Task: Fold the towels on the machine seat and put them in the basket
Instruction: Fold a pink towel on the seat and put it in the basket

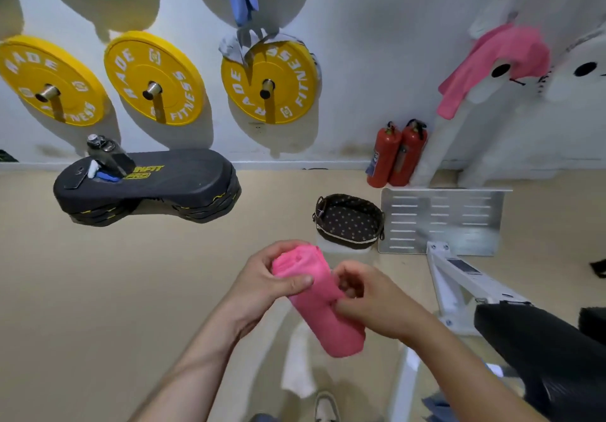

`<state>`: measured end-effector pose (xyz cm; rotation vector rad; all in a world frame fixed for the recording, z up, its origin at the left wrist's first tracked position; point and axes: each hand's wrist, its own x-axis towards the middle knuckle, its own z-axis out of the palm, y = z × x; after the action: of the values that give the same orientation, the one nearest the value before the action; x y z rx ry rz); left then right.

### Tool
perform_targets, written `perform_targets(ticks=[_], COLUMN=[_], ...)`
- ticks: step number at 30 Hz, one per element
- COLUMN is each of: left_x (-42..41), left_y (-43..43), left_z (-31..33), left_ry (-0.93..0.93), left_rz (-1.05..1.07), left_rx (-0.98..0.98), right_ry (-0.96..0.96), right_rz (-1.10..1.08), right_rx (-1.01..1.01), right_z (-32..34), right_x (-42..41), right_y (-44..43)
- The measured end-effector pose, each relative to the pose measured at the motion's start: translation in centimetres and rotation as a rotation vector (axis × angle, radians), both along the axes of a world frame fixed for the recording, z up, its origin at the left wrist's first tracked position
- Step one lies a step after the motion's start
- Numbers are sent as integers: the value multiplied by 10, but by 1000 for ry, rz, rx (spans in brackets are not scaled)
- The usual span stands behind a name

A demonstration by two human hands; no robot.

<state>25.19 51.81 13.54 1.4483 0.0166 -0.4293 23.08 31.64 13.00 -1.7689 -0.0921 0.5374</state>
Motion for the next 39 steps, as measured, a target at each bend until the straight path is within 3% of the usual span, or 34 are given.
perform_targets(ticks=[8,16,19,24,29,32,37,39], left_x=[181,352,394,455,476,484,504,511], left_y=[0,-11,-37,-68,-88,-107,-128,-137], left_z=[-18,-70,-108,-229,-386,-464,-540,-547], left_ry=[-42,-41,-91,-256,-572,-595,-784,-750], left_rz=[-203,-254,-332,-320,-597,-748,-874,-990], left_rx=[170,173,268,619,918,1117,1315,1432], right_ry=[288,181,166,284,376,404,445,469], right_rz=[-33,-349,-477,-648,-687,-619,-528,-507], right_rx=[204,-102,-243,-306,-366,-445,-511,-514], right_z=[-21,-52,-89,-209,-393,-490,-586,-608], right_x=[143,286,327,396,458,480,501,505], right_y=[14,30,19,-25,-61,-69,-70,-65])
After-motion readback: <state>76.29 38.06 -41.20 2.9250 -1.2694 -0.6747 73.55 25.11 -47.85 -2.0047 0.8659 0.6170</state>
